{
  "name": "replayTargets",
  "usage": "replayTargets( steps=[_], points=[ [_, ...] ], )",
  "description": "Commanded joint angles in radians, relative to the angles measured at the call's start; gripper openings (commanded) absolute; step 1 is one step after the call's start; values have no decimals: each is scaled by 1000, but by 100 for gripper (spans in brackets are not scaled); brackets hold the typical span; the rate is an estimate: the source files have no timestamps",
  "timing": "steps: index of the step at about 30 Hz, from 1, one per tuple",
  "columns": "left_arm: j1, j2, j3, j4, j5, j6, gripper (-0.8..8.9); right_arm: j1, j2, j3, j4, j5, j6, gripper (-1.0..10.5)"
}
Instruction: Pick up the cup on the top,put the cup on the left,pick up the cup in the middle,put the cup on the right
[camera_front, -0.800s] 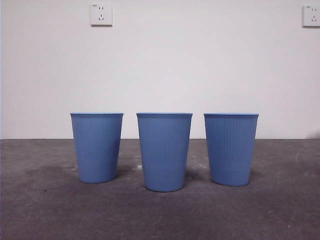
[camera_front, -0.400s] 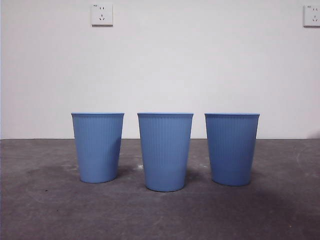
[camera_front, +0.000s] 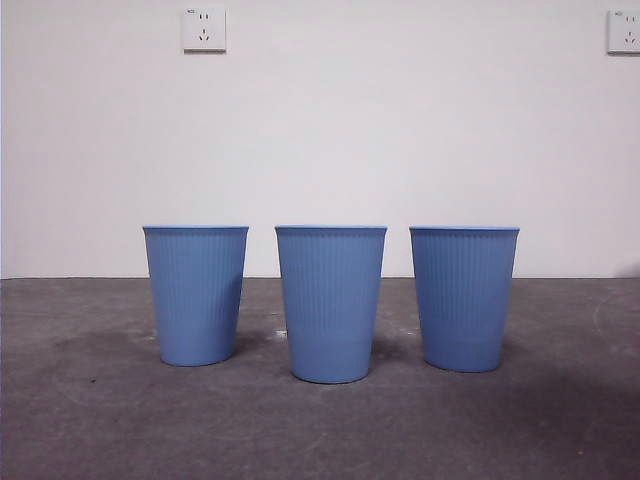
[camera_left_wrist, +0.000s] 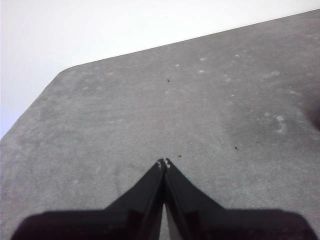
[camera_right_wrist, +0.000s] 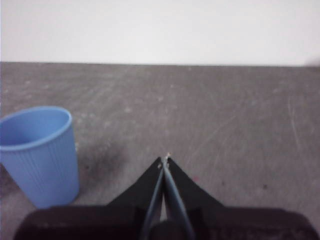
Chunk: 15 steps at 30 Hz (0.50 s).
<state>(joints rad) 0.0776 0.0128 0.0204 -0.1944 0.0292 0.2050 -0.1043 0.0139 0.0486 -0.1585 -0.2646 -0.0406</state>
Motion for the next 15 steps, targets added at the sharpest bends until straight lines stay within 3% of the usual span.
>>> replayTargets(
  steps=[1, 15],
  points=[
    [2, -2, -7, -9, 1, -7, -4, 0, -13, -42, 5, 3, 25, 6],
    [2, -2, -7, -9, 1, -7, -4, 0, 3, -42, -2, 9, 28, 6]
  ],
)
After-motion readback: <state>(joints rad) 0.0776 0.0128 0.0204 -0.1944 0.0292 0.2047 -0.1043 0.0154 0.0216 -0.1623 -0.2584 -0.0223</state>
